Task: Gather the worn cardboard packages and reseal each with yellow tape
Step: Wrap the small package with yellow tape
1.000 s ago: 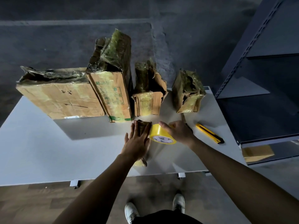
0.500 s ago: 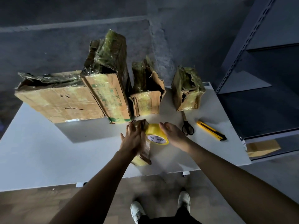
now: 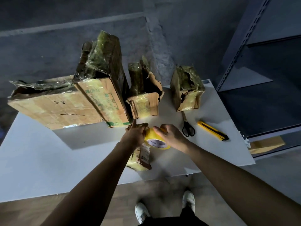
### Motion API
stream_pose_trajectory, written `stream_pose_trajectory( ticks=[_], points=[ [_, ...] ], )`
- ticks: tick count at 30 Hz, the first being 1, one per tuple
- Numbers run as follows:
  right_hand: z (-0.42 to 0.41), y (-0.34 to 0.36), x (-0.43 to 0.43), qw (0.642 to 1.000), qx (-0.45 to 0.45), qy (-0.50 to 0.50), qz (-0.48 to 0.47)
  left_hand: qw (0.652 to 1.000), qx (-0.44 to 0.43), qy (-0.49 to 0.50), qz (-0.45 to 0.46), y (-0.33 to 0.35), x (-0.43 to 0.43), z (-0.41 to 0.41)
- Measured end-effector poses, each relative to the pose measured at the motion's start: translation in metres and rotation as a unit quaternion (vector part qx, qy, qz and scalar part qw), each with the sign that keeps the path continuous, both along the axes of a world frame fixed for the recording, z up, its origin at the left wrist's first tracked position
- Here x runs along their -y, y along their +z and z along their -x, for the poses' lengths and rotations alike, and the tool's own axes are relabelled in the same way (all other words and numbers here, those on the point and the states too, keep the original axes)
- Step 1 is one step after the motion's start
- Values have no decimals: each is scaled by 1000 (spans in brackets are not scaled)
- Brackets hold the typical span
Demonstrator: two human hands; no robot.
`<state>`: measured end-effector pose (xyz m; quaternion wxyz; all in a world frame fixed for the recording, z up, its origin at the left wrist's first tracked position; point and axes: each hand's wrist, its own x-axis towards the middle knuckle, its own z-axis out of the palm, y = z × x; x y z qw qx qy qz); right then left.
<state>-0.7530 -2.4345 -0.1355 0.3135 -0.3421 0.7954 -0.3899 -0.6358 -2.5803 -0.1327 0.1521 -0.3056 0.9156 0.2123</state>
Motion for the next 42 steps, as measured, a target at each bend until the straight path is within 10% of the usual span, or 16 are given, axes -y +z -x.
stream_pose_trajectory(
  ticks=[20, 29, 42],
  points=[
    [12, -28, 10, 977, -121, 77, -161, 992, 69, 86, 62, -4, -40, 28],
    [34, -39, -15, 994, -63, -13, -93, 988, 77, 102, 87, -8, -47, 39],
    [88, -57, -28, 948, -157, -104, -256, 983, 111, 98, 110, 1, -41, 40]
  ],
)
